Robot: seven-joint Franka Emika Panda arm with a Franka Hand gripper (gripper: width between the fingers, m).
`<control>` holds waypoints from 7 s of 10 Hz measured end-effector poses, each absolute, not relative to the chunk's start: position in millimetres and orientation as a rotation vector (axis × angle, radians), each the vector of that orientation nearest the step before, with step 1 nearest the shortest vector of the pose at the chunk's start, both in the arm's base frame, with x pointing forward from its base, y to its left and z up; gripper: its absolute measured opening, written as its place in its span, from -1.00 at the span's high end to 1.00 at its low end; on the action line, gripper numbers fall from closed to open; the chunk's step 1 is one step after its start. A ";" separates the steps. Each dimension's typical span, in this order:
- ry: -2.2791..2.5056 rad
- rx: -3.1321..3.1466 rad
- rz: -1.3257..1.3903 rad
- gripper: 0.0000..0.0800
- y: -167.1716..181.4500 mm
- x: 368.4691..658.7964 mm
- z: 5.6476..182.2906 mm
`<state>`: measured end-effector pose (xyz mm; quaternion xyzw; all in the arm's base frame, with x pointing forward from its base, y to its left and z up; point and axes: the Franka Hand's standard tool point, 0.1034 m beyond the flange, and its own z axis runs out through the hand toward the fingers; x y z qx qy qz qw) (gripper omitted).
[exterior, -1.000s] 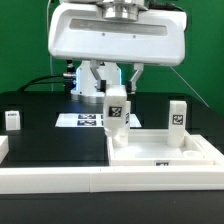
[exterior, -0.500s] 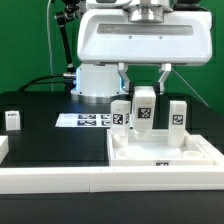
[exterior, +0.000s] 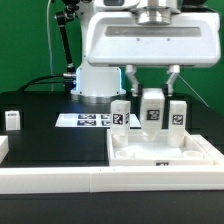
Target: Assemble square table
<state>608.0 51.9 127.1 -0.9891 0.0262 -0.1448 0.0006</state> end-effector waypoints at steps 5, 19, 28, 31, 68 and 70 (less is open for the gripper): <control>0.080 -3.072 -0.641 0.27 66.2 619.0 134.0; -0.032 -3.023 -0.831 0.27 107.4 605.9 116.7; -0.158 -3.052 -0.810 0.27 114.2 604.2 99.2; -0.175 -3.033 -0.894 0.27 116.9 604.1 96.0; -0.073 -3.109 -0.154 -0.62 104.9 613.2 88.0; -0.047 -3.105 -0.151 -0.62 111.8 611.7 87.3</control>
Offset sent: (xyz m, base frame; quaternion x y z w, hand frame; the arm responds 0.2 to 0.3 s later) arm 0.0000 0.0000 0.0000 0.0000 0.0000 0.0000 1.0000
